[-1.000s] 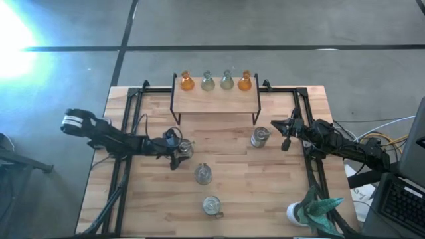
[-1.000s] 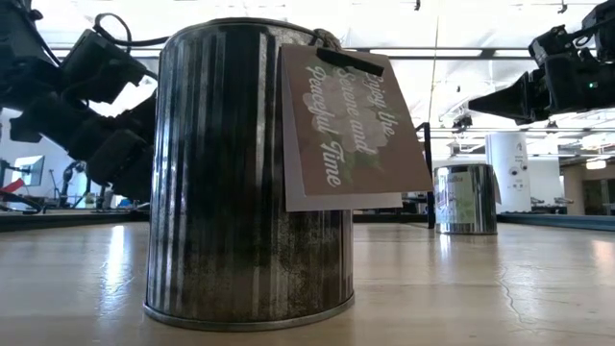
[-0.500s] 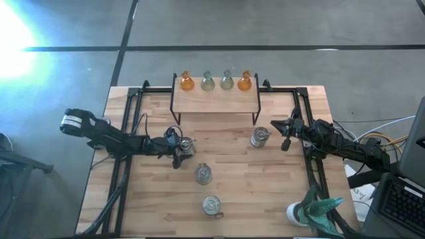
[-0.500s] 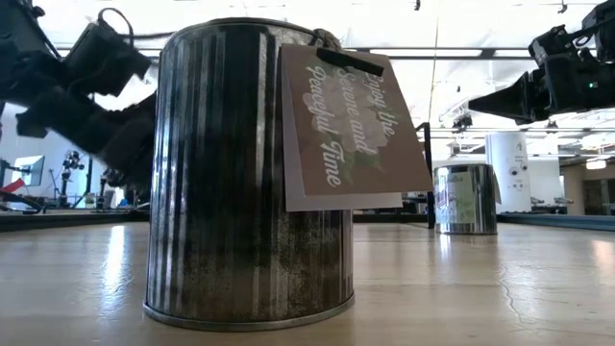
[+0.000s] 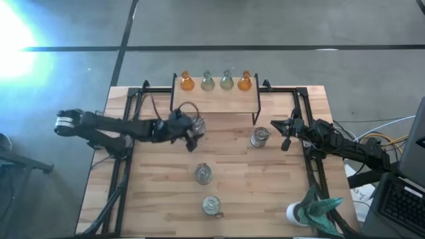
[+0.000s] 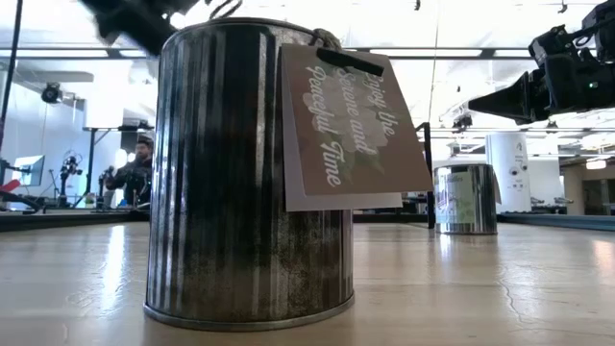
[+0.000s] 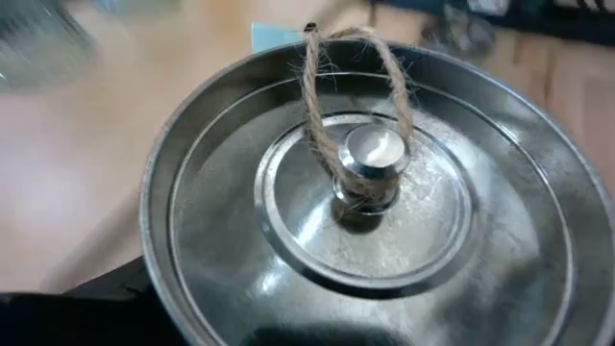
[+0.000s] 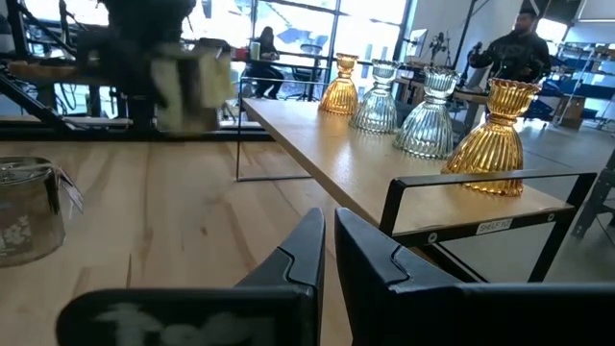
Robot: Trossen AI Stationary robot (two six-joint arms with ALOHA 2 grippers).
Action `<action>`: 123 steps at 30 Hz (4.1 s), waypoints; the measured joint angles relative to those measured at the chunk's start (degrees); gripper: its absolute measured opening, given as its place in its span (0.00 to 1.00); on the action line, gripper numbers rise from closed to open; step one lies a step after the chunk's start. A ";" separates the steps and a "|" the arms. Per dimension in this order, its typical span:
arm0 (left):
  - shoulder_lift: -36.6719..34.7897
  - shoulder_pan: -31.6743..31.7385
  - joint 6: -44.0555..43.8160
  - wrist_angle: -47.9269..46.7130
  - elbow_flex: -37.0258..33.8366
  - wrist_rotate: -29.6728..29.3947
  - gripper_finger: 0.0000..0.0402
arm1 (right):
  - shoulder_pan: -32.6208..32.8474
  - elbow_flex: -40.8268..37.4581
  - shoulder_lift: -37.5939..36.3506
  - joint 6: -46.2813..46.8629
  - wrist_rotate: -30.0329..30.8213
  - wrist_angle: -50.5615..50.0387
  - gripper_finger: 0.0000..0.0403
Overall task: Pick & Place candle stick holders
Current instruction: Put the jar candle on the shelf, then put the jar candle on the shelf aligned with the other jar candle
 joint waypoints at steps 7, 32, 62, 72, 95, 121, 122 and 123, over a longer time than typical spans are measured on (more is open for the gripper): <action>1.43 4.67 2.74 -8.09 12.11 -5.22 0.91 | 0.00 0.00 0.00 0.00 -0.02 -0.02 0.06; 6.25 15.39 -10.26 -13.59 14.59 -15.87 0.91 | -0.01 0.00 0.00 0.00 0.00 -0.01 0.06; 6.03 18.10 -16.14 -10.41 9.59 -17.48 0.93 | 0.00 0.00 0.00 0.00 -0.02 -0.01 0.06; 6.01 18.20 -14.22 -6.61 8.08 -16.61 0.94 | 0.00 0.00 0.00 -0.02 0.00 -0.02 0.06; 5.76 18.28 -9.92 -6.46 8.17 -17.34 0.99 | -0.01 0.00 0.00 0.00 -0.01 -0.02 0.06; 2.19 17.93 -1.04 -4.05 11.54 -20.69 0.99 | -0.02 0.00 0.00 0.00 -0.28 0.00 0.06; 1.91 17.93 -0.39 -4.06 11.79 -20.69 0.99 | -0.02 0.00 0.00 0.00 -0.28 0.00 0.06; 1.61 17.93 0.47 -4.01 12.04 -20.73 0.99 | -0.02 0.00 0.00 0.00 -0.28 -0.02 0.06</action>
